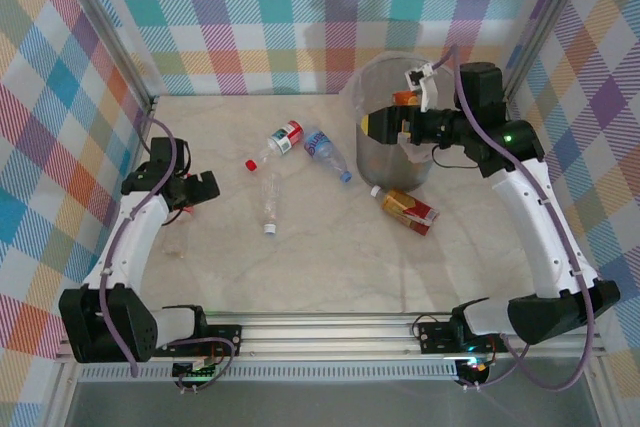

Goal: Put the plastic bottles in the bin

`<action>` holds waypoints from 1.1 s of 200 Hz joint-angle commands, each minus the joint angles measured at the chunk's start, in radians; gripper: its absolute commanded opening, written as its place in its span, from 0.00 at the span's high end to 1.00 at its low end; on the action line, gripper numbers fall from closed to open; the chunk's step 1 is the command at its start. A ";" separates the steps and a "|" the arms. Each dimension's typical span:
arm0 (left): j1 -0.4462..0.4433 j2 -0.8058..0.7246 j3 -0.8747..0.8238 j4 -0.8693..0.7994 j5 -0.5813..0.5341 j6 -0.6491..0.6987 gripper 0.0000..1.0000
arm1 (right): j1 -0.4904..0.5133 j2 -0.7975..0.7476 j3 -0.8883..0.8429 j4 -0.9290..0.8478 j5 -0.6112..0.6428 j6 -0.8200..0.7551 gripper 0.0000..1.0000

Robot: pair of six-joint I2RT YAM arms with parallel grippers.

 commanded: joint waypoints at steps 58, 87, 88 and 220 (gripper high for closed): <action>0.131 0.247 0.021 -0.002 0.035 0.148 0.01 | 0.030 -0.076 -0.112 0.069 -0.236 0.025 0.00; 0.130 0.312 0.024 -0.014 0.060 0.164 0.04 | 0.030 -0.086 -0.143 0.090 -0.244 0.033 0.00; 0.131 0.314 0.024 -0.014 0.058 0.162 0.04 | 0.030 -0.087 -0.144 0.090 -0.244 0.034 0.00; 0.104 0.425 0.031 -0.077 0.097 0.112 0.46 | 0.031 -0.125 -0.233 0.133 -0.236 0.058 0.00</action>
